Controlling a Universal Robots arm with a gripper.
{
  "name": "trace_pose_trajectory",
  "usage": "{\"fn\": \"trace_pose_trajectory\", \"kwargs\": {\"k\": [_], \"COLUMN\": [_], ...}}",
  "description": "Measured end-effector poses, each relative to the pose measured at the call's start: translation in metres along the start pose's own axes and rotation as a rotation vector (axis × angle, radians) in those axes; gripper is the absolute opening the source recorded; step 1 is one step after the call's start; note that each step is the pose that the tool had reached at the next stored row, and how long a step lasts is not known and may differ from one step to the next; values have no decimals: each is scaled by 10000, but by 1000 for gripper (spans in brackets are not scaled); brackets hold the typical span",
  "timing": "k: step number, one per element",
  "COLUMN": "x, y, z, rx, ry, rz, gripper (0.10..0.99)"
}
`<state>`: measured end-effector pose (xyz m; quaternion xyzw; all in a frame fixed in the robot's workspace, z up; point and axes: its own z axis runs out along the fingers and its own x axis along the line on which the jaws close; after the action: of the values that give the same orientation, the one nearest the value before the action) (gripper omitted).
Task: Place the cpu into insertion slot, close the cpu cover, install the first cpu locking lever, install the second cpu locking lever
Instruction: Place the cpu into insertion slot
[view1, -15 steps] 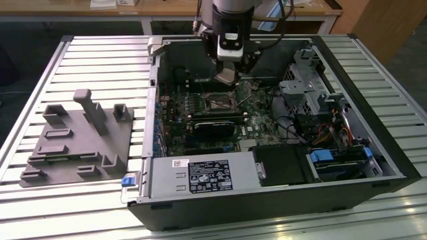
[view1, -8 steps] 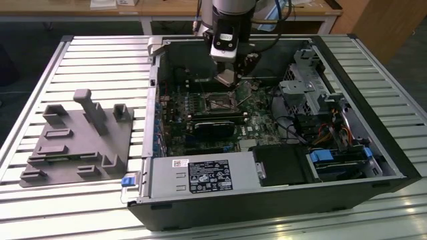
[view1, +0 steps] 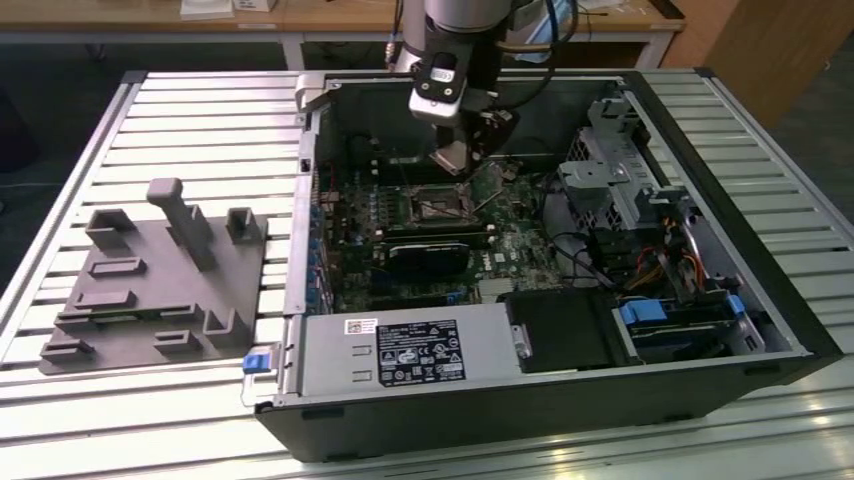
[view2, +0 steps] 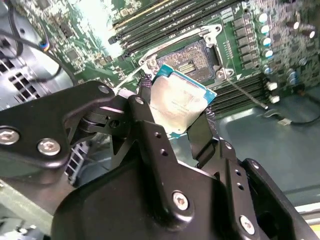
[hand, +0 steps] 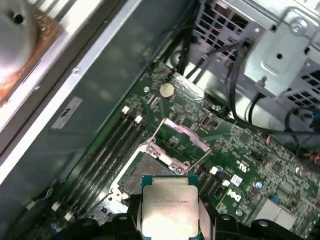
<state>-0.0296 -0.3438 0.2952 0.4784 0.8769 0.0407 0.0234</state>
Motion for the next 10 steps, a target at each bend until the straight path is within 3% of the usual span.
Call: {"fn": "trace_pose_trajectory", "kwargs": {"k": [10], "x": [0], "y": [-4], "z": [36], "rx": [4], "ry": [-170], "rz": [1808], "gripper": [537]}}
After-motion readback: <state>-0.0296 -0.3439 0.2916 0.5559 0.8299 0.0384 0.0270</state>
